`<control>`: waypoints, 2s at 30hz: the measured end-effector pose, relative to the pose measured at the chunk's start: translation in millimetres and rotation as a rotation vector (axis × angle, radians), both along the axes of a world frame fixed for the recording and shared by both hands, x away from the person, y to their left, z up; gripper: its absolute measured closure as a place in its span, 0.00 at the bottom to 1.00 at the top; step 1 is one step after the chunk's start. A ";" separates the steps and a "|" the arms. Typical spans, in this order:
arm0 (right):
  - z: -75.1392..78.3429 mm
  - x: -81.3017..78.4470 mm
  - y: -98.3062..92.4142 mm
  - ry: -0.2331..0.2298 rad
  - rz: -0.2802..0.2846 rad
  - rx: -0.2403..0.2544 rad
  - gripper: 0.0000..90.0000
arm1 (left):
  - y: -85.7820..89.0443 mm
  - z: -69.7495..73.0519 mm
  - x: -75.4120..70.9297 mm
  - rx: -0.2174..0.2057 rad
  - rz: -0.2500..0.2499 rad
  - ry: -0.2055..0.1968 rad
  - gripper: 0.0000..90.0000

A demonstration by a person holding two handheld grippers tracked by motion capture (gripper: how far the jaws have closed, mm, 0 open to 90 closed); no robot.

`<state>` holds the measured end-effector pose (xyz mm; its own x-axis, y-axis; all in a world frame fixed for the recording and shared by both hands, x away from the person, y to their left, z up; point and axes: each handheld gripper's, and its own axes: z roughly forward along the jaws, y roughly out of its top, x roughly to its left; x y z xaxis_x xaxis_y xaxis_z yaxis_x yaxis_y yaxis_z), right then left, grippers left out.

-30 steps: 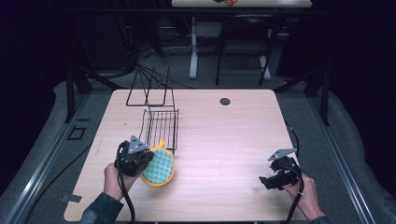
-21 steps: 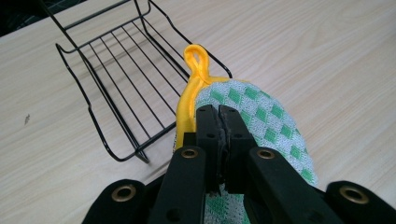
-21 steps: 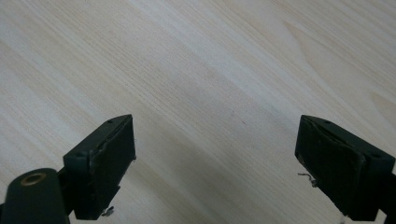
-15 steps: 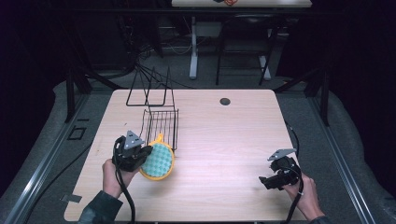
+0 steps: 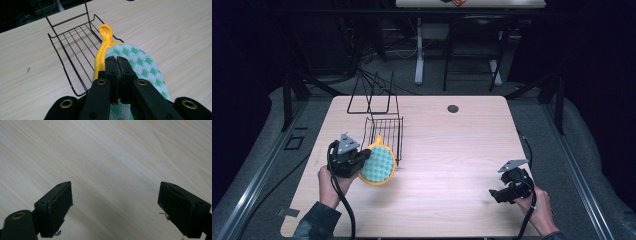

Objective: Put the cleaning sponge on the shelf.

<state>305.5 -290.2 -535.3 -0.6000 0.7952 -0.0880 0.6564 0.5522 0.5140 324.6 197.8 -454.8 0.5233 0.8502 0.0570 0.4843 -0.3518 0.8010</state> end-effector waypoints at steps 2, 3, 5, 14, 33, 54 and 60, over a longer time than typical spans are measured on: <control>0.0 -0.1 0.7 -0.005 -0.002 0.000 0.13 | 2.2 0.8 1.6 -0.003 0.006 -0.002 0.98; 0.0 -0.2 0.9 -0.006 -0.002 -0.001 0.13 | 3.3 1.4 2.4 -0.006 0.007 -0.008 0.98; 0.0 -0.3 0.9 -0.008 -0.001 -0.009 0.13 | 4.5 2.6 4.9 -0.006 0.010 -0.012 0.98; -1.0 0.2 1.4 -0.004 -0.002 -0.012 0.13 | 8.0 -0.3 20.8 -0.046 0.041 -0.036 0.98; 0.0 0.1 0.8 -0.007 -0.002 -0.006 0.14 | 10.6 -4.7 44.1 -0.106 0.105 -0.084 0.98; -0.3 0.6 2.1 0.002 0.008 -0.009 0.14 | 8.4 -20.6 58.7 -0.157 0.126 -0.096 0.98; -0.8 1.1 2.3 0.000 0.011 -0.016 0.14 | 9.2 -28.1 68.1 -0.180 0.149 -0.085 0.98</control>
